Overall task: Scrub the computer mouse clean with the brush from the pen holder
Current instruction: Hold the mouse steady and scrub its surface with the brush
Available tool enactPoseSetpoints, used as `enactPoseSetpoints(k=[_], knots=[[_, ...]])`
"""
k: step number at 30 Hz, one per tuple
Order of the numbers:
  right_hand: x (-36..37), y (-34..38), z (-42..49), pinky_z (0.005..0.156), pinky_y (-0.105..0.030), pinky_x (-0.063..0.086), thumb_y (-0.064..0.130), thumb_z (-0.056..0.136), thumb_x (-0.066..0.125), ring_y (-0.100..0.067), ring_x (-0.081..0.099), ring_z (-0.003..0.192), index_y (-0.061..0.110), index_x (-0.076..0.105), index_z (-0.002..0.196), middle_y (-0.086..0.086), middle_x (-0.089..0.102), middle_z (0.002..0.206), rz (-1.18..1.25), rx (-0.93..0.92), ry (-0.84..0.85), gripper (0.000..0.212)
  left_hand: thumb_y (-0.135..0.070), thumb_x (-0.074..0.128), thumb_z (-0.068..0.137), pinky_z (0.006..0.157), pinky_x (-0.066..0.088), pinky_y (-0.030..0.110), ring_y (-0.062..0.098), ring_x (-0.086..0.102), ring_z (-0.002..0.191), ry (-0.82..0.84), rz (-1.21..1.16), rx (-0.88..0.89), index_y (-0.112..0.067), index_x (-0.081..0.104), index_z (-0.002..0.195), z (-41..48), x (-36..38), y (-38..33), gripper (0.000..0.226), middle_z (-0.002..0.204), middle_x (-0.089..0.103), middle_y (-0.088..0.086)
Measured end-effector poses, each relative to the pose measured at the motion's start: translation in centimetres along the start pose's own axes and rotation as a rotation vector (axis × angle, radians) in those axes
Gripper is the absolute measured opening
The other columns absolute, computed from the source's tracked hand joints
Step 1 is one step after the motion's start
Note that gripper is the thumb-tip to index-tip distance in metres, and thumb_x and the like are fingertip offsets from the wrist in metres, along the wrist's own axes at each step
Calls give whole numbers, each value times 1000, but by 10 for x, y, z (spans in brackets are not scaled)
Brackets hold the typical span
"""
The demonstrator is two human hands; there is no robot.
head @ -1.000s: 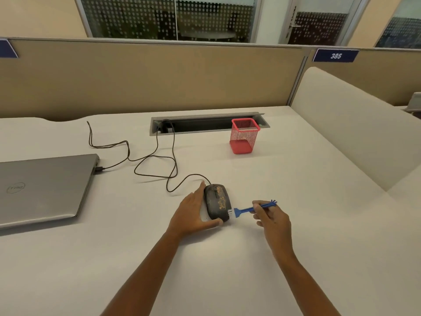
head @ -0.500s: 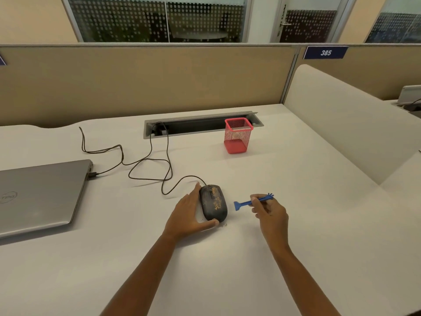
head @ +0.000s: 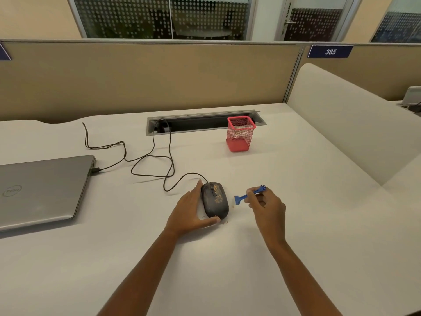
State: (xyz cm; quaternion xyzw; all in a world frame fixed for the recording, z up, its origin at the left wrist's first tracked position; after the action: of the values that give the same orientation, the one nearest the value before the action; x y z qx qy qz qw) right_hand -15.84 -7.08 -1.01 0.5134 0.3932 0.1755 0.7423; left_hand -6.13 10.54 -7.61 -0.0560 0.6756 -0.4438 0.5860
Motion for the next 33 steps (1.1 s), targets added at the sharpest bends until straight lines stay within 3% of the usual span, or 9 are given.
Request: enactPoseSetpoints(k=[3, 7, 10, 14, 20, 23, 27, 33], knots=[[14, 6, 0, 58, -9, 49, 15, 89, 56, -11, 63, 61, 4, 63, 90, -7, 68, 75, 101, 31, 69, 12, -78, 55, 52, 102, 23, 21, 13, 31, 133, 4, -6, -6, -19, 7, 145, 0, 1, 1, 120, 150, 28, -5], [31, -1, 1, 71, -28, 54, 15, 90, 54, -8, 61, 61, 2, 64, 92, -9, 69, 74, 104, 106, 182, 16, -77, 55, 53, 101, 23, 20, 13, 32, 132, -8, 3, 0, -20, 7, 145, 0, 0, 1, 118, 149, 30, -5], [24, -6, 7, 65, -20, 50, 14, 90, 54, -7, 59, 60, 0, 63, 94, -16, 72, 81, 56, 108, 157, 18, -76, 55, 53, 101, 22, 19, 13, 31, 132, -12, 1, 2, -18, 8, 145, 0, 0, 0, 119, 149, 30, -5], [8, -4, 22, 70, -25, 49, 14, 91, 53, -15, 61, 67, -3, 63, 97, -19, 73, 87, 11, 86, 71, 21, -76, 56, 52, 100, 22, 19, 13, 32, 131, -12, -4, -4, -18, 8, 145, 0, 0, 0, 119, 149, 30, -6], [36, 4, 24, 62, -17, 47, 15, 90, 53, -5, 57, 55, -1, 66, 93, -20, 73, 86, 1, 99, 228, 21, -76, 57, 53, 95, 25, 17, 12, 37, 126, -27, -13, 16, -20, 12, 144, 1, -1, -2, 115, 144, 37, -7], [36, 3, 24, 70, -26, 52, 16, 90, 52, -11, 59, 57, -1, 66, 91, -21, 74, 87, -42, 96, 229, 22, -76, 56, 53, 99, 23, 19, 12, 33, 130, -8, -9, 4, -20, 8, 145, 0, 0, 0, 118, 148, 32, -6], [19, 6, 32, 81, -39, 53, 16, 92, 51, -28, 67, 80, -2, 65, 92, -19, 74, 87, -79, 57, 134, 22, -75, 56, 53, 100, 25, 20, 14, 35, 129, -5, -7, 5, -19, 9, 145, 1, 0, 0, 117, 147, 33, -5], [36, 15, 31, 79, -34, 52, 16, 91, 52, -20, 63, 73, -3, 65, 93, -20, 74, 88, -55, 44, 205, 23, -78, 54, 53, 101, 23, 20, 13, 31, 132, 10, -5, -7, -20, 7, 145, 1, 1, 2, 119, 150, 28, -5]])
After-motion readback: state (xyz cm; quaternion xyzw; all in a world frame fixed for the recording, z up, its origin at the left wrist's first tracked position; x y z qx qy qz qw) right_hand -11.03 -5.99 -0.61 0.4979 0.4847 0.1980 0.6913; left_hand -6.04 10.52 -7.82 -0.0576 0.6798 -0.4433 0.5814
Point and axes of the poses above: each hand's wrist, its own z-axis towards the middle knuckle, its own x-axis out of the palm, y = z × x, the point moved 8 cm from there along z, towards the middle knuckle
